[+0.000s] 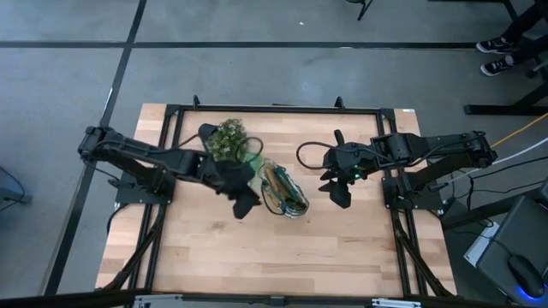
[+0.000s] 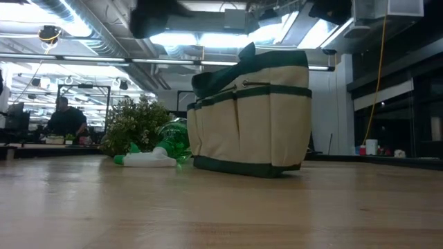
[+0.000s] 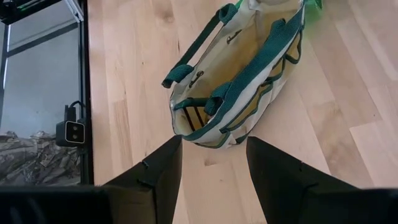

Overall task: Pick & Place Garden tools in Gardening bag
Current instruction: Put the green spray bottle into the light brown gardening bag

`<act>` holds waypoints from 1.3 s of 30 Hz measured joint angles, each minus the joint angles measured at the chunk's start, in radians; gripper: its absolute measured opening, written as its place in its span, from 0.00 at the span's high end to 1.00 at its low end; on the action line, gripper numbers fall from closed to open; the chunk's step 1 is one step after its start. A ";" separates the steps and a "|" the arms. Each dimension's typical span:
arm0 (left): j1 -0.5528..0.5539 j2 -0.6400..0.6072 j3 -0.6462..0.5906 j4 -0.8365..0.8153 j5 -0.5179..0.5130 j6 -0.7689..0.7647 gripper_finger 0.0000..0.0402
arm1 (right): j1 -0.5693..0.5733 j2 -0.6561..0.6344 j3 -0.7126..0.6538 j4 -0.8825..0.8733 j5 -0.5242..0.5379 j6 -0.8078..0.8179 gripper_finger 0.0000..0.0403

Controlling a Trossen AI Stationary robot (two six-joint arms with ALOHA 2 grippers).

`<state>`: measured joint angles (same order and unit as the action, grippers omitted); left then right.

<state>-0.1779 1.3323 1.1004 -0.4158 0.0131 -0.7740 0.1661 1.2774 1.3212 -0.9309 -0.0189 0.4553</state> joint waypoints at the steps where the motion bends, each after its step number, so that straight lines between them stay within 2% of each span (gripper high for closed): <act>1: -0.015 0.000 0.000 -0.036 0.006 -0.032 0.68 | 0.000 0.000 0.000 0.000 0.000 0.000 0.55; 5: -0.066 0.000 0.000 -0.173 -0.028 -0.131 0.68 | 0.000 0.000 0.000 0.000 0.000 -0.009 0.55; 12: -0.102 0.000 0.000 -0.363 -0.241 -0.221 0.68 | 0.000 0.000 0.000 0.000 0.000 -0.019 0.55; 14: -0.096 0.000 0.000 -0.417 -0.264 -0.339 0.68 | 0.000 0.000 0.000 0.000 0.000 -0.019 0.55; 17: -0.065 0.001 -0.006 -0.537 -0.248 -0.648 0.68 | 0.000 0.000 0.000 0.000 0.000 -0.019 0.55; 20: -0.044 0.001 -0.058 -0.558 -0.244 -0.848 0.68 | 0.000 0.000 0.000 0.000 0.000 -0.019 0.55; 22: -0.030 0.002 -0.100 -0.552 -0.239 -0.901 0.68 | 0.000 0.000 0.000 0.000 0.000 -0.019 0.55; 25: -0.012 0.002 -0.174 -0.460 -0.252 -0.896 0.68 | 0.000 0.000 0.000 0.000 0.007 -0.019 0.55; 27: -0.006 0.002 -0.216 -0.379 -0.268 -0.837 0.68 | 0.000 0.000 0.000 0.000 0.016 -0.019 0.55; 29: 0.000 0.002 -0.242 -0.320 -0.290 -0.689 0.68 | 0.000 0.000 0.000 -0.001 0.017 -0.019 0.55; 39: 0.018 0.002 -0.255 -0.238 -0.276 0.520 0.68 | 0.000 0.000 0.000 -0.007 0.019 -0.019 0.55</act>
<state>-0.1603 1.3338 0.8449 -0.6535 -0.2626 -0.2543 0.1661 1.2774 1.3212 -0.9381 -0.0002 0.4364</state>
